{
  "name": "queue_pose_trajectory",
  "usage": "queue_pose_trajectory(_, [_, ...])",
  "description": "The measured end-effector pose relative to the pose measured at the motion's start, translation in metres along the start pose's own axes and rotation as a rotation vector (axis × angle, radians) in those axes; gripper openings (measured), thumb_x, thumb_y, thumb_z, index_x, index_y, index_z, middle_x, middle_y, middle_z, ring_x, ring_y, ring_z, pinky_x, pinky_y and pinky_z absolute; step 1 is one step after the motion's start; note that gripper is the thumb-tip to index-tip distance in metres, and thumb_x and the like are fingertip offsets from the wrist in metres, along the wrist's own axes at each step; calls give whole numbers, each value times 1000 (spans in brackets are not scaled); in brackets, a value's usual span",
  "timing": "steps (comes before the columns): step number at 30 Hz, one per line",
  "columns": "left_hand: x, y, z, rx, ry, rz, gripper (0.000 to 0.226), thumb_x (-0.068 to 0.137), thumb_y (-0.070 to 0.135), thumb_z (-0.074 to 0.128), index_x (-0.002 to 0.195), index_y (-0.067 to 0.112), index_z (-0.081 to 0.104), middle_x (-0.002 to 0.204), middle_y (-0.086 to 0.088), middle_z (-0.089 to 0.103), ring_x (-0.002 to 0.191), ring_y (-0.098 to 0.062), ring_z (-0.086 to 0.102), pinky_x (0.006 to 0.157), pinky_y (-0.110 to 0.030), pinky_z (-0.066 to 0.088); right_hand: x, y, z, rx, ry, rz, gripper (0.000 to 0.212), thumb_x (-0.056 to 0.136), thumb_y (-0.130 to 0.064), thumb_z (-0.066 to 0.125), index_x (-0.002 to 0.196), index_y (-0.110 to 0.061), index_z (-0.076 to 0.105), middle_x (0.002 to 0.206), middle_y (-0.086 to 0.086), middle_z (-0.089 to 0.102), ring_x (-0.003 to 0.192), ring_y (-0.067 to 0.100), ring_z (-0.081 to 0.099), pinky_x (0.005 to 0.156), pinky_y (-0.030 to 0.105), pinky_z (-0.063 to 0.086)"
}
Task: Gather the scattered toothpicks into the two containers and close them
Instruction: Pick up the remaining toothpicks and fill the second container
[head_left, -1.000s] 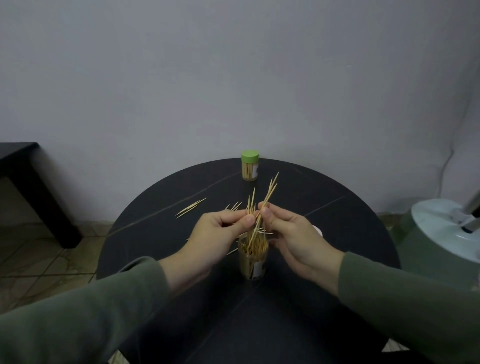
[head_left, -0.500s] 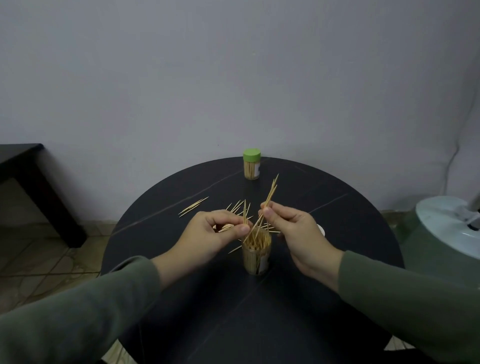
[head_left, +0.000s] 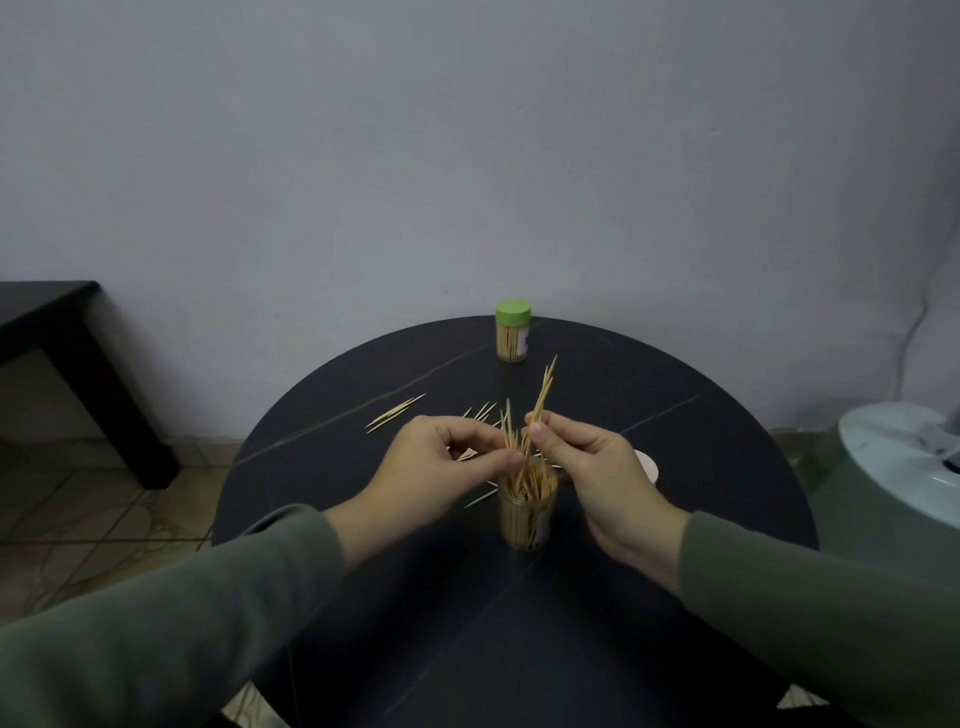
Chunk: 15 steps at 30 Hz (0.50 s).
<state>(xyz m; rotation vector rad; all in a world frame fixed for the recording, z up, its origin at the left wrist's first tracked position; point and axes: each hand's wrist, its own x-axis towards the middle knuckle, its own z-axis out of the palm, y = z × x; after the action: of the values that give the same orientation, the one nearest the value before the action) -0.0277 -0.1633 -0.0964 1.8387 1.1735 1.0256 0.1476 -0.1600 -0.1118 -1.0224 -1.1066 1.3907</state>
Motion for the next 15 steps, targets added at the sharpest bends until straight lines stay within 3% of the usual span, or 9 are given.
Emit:
queue_pose_trajectory(5, [2,-8,-3,109,-11,11,13,76,34,77,87,27,78,85,14,74,88,-6,67,86,-34,52,-1,7,-8,-91,-77,-38,19,84,-11,67,102,-13,72,98,-1,76,102,11,68,86,20,51])
queue_pose_trajectory(8, [3,-7,-3,76,-27,-19,13,76,30,78,88,25,77,82,13,74,83,0,66,84,-25,47,-1,5,-13,-199,-138,-114,19,83,-6,68,101,-7,74,93,1,75,93,10,70,79,18,53])
queue_pose_trajectory(12, [2,-3,-2,93,31,53,29,76,29,78,104,29,71,82,11,72,85,7,63,91,-17,44,3,2,-19,-368,-117,-187,13,81,-10,72,92,-14,77,97,1,68,95,11,67,83,26,55])
queue_pose_trajectory(15, [1,1,-1,214,96,202,37,81,30,75,116,32,64,88,16,64,72,11,51,68,-7,39,5,2,-21,-448,-131,-208,15,81,-14,74,96,-12,77,101,2,66,98,12,65,85,26,54])
